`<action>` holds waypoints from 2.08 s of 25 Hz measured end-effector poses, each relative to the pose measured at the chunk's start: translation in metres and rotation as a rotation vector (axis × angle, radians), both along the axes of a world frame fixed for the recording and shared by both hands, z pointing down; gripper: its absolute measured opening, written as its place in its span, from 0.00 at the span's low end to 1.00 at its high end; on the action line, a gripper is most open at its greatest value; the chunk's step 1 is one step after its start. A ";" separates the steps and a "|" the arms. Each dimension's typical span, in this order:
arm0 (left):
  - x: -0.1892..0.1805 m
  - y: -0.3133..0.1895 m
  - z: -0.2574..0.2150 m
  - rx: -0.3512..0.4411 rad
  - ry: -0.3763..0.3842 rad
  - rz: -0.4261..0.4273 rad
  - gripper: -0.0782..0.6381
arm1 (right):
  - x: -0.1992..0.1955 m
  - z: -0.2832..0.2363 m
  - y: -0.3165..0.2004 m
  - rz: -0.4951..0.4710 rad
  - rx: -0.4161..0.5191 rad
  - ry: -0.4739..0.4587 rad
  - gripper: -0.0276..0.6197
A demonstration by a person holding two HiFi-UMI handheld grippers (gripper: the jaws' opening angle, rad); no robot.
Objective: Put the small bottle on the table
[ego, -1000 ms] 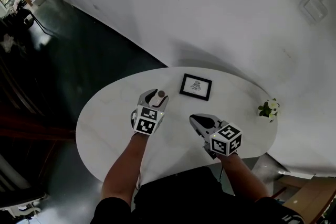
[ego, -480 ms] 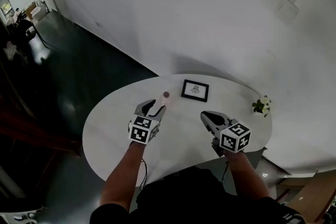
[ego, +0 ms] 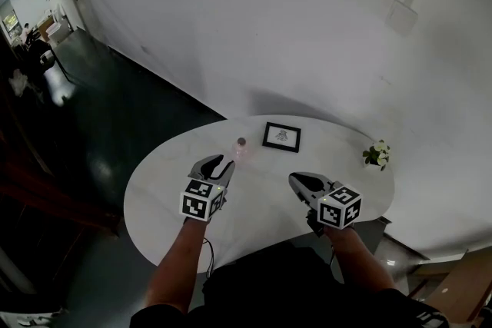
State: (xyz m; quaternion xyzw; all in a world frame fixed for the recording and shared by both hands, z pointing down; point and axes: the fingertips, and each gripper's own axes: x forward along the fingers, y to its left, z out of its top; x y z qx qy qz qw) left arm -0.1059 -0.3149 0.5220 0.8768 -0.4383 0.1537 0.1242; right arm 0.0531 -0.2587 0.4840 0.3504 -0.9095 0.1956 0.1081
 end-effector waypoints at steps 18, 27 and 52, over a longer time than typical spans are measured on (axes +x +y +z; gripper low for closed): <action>0.097 0.059 0.002 -0.047 0.039 -0.354 0.21 | 0.099 0.021 0.018 -0.256 0.030 0.024 0.06; 0.119 0.063 -0.041 0.025 0.003 -0.358 0.19 | 0.114 -0.029 0.002 -0.298 0.134 -0.091 0.06; 0.008 0.074 -0.098 0.176 0.028 -0.543 0.17 | 0.079 -0.098 -0.013 -0.199 0.353 -0.049 0.06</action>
